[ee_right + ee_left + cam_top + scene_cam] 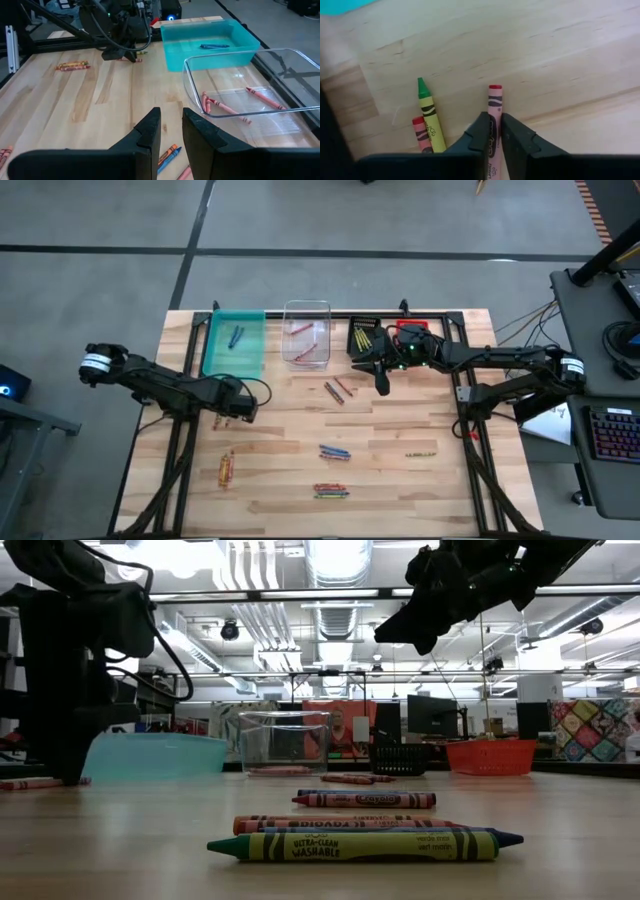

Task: Sort crayons
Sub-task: Put the red crayon into the transparent bin

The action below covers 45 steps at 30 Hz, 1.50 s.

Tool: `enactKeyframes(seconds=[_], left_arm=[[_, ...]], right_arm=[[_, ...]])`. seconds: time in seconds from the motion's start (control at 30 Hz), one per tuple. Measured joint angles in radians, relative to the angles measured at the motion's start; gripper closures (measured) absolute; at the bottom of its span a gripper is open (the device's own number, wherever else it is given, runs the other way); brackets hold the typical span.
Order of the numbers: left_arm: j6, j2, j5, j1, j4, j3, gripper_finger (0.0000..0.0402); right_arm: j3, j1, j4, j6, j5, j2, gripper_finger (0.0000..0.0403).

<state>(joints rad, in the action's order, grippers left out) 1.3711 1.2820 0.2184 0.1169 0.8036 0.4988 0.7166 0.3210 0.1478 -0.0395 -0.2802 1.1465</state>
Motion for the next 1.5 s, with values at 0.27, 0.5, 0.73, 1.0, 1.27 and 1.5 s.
enactKeyframes(seconds=[0.27,0.5,0.73,1.0,1.27,1.5], left_arm=[[-0.085,0.000,0.001,-0.001,0.030,0.075,0.0399],[-0.276,-0.001,0.021,-0.004,0.068,0.224,0.0401],[-0.583,-0.002,0.096,-0.049,0.058,0.414,0.0401],[-0.992,-0.002,0.142,-0.200,-0.041,0.580,0.0401],[-1.300,0.058,0.037,-0.402,-0.193,0.678,0.0402],[-1.476,0.217,-0.023,-0.548,-0.226,0.761,0.0402]], right_arm=[[0.000,0.000,-0.003,0.001,-0.001,0.000,0.0335],[0.000,0.000,-0.019,0.006,-0.003,0.000,0.0335],[0.000,-0.002,-0.056,0.047,-0.007,0.000,0.0335],[0.000,-0.019,-0.130,0.095,-0.007,0.000,0.0335],[0.000,-0.047,-0.159,0.157,-0.008,0.000,0.0335],[0.000,-0.098,-0.183,0.199,-0.008,-0.032,0.0335]])
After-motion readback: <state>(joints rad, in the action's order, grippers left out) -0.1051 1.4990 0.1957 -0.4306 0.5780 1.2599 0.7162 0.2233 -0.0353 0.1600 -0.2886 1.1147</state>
